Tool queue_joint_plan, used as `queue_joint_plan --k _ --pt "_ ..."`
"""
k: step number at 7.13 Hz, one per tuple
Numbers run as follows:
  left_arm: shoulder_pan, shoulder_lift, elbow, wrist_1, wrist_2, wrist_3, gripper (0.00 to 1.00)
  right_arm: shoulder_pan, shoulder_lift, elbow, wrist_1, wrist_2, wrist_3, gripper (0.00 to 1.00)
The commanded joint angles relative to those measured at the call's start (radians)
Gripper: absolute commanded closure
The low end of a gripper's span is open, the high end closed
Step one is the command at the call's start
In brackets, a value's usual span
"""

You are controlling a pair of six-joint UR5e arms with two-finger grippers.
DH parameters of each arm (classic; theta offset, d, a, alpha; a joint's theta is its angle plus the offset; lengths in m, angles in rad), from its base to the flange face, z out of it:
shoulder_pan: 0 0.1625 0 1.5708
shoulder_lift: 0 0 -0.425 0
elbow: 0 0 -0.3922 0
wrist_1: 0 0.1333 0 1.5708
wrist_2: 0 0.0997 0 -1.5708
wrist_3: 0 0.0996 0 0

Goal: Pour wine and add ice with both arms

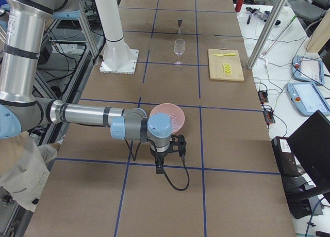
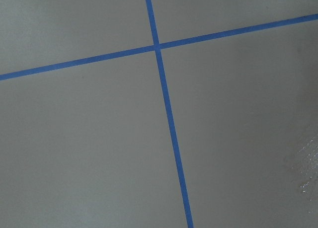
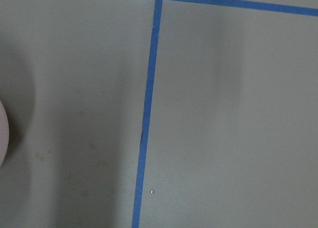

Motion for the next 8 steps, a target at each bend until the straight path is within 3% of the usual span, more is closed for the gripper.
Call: queue_joint_plan --k 1,4,6,8 --pt "0.0 -0.006 -0.002 0.001 0.0 -0.001 0.0 -0.001 -0.001 0.005 0.002 0.004 -0.001 0.0" --pt "0.002 -0.025 -0.015 -0.002 0.011 -0.001 0.0 -0.001 0.009 0.015 0.0 0.021 0.002 0.0" --pt "0.0 -0.1 -0.014 -0.002 0.006 -0.001 0.0 -0.001 0.035 0.087 0.095 0.01 0.011 0.0" --pt "0.0 -0.176 -0.021 -0.006 -0.008 -0.002 0.0 -0.001 0.062 0.072 0.175 0.045 0.018 0.0"
